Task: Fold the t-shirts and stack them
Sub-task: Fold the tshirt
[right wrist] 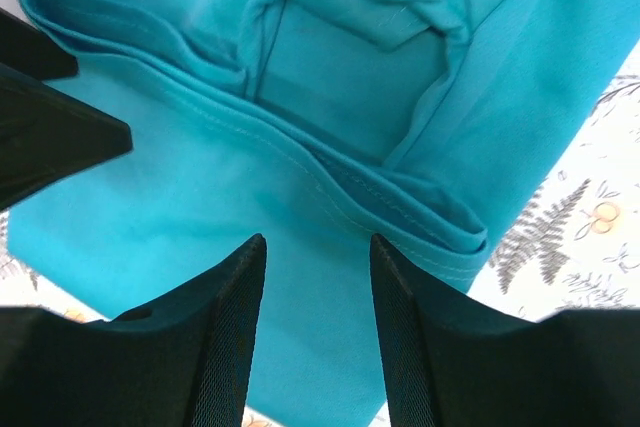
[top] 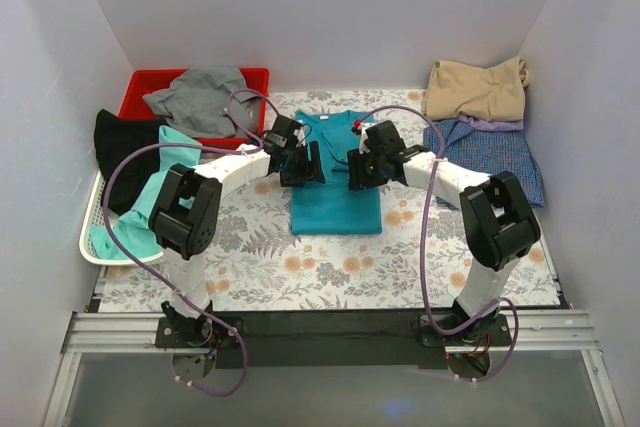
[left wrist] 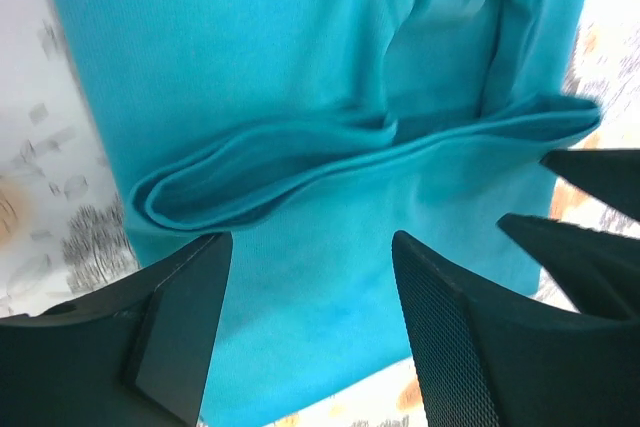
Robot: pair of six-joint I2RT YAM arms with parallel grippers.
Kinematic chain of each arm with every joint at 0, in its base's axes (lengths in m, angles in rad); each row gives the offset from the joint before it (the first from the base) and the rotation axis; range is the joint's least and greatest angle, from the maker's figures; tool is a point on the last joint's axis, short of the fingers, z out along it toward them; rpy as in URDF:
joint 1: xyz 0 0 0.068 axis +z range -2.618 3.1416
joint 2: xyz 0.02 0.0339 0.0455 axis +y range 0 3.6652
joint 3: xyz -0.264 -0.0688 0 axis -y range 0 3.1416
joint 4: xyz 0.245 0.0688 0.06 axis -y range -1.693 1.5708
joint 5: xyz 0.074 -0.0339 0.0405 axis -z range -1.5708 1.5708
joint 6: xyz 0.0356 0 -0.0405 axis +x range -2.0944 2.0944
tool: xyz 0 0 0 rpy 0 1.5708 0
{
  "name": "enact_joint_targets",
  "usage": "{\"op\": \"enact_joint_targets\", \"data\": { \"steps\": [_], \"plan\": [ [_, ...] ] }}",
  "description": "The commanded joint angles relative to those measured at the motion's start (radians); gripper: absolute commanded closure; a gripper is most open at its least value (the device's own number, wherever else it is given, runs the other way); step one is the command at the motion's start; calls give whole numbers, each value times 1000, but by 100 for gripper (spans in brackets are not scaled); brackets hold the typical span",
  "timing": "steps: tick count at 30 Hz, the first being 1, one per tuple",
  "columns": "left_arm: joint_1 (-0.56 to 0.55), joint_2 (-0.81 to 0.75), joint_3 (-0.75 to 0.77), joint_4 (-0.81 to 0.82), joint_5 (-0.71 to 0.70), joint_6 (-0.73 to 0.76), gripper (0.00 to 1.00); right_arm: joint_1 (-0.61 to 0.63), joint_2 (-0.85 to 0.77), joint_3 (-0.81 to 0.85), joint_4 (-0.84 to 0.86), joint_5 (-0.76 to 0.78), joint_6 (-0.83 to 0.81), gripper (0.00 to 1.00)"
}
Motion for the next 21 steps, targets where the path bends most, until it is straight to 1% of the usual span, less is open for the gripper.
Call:
{"op": "enact_joint_targets", "data": {
  "steps": [1, 8, 11, 12, 14, 15, 17, 20, 21],
  "plan": [
    [3, 14, 71, 13, -66, 34, 36, -22, 21, 59, 31, 23, -29, 48],
    [7, 42, 97, 2, -161, 39, 37, -48, 37, 72, 36, 59, -60, 47],
    [12, -4, 76, -15, -202, 31, 35, -54, -28, 51, 40, 95, -72, 43],
    [13, -19, 68, -29, -254, 25, 34, -62, -74, 43, 40, 99, -77, 42],
    [26, -69, 30, -38, -270, 10, 22, -71, -138, 5, 39, 136, -83, 36],
    [26, -87, 16, -50, -300, -1, 18, -80, -158, -9, 36, 136, -86, 34],
    [32, -148, -41, -52, -301, -13, 12, -91, -216, -49, 24, 124, -75, 32],
    [35, -222, -117, -72, -270, -33, 11, -114, -281, -150, 20, 58, -48, 30],
    [33, -242, -140, -70, -238, -44, 11, -114, -296, -205, 17, 28, -37, 29]
  ]
}}
